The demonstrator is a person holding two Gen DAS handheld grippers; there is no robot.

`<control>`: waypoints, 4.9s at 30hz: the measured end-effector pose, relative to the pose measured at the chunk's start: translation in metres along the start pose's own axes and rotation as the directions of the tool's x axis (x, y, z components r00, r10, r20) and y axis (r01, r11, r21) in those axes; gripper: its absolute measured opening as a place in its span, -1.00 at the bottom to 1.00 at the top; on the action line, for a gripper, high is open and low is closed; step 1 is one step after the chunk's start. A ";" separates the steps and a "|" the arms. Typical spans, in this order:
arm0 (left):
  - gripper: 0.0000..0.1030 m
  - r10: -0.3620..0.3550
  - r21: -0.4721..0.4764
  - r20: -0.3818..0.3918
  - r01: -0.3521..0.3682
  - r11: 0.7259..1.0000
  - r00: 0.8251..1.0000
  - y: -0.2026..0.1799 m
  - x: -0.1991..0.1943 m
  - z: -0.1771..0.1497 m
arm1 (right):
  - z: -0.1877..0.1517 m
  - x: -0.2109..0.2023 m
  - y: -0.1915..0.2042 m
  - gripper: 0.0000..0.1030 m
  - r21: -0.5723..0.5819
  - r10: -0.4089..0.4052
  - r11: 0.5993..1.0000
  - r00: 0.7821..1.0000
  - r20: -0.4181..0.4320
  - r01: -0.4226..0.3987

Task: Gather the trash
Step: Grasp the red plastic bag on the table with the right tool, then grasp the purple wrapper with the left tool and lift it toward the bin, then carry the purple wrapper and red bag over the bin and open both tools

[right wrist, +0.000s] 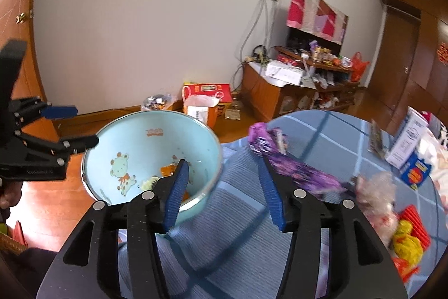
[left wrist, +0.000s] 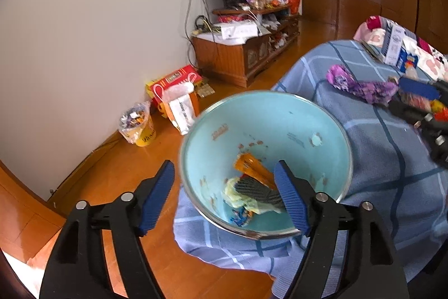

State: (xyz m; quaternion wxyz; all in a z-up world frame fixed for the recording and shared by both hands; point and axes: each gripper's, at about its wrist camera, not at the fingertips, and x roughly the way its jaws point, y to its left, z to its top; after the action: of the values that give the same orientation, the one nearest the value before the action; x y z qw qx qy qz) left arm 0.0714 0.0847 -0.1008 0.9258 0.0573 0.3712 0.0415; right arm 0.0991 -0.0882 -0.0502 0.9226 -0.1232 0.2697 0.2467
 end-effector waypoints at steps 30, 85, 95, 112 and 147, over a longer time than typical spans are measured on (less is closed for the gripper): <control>0.53 -0.065 0.118 -0.026 0.067 0.991 0.998 -0.082 0.022 -0.012 | -0.124 -0.085 -0.115 -0.17 0.216 -0.275 0.929 0.951 -0.138 0.300; -0.51 -0.263 0.259 -0.057 0.268 0.928 0.963 -0.230 0.094 0.093 | -0.099 -0.095 -0.175 -0.79 0.330 -0.329 0.881 0.941 -0.083 0.338; -0.87 -0.318 0.257 -0.058 0.321 0.911 0.946 -0.217 0.081 0.091 | -0.095 -0.096 -0.168 -0.79 0.326 -0.320 0.888 0.945 -0.069 0.325; -0.87 -0.304 0.234 0.050 0.285 0.929 0.951 -0.155 0.011 0.060 | -0.069 -0.086 -0.142 -0.79 0.287 -0.281 0.917 0.959 -0.029 0.278; -0.87 -0.119 0.104 0.087 0.110 0.988 0.989 -0.038 -0.010 0.032 | -0.003 -0.009 -0.041 -0.79 0.099 -0.106 0.989 0.994 -0.009 0.107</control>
State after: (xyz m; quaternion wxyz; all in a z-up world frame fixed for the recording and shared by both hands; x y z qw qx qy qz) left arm 0.0877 0.0432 -0.0757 0.9390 0.0836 0.3320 -0.0330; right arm 0.1130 -0.1274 -0.0439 0.9390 -0.0918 0.2761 0.1832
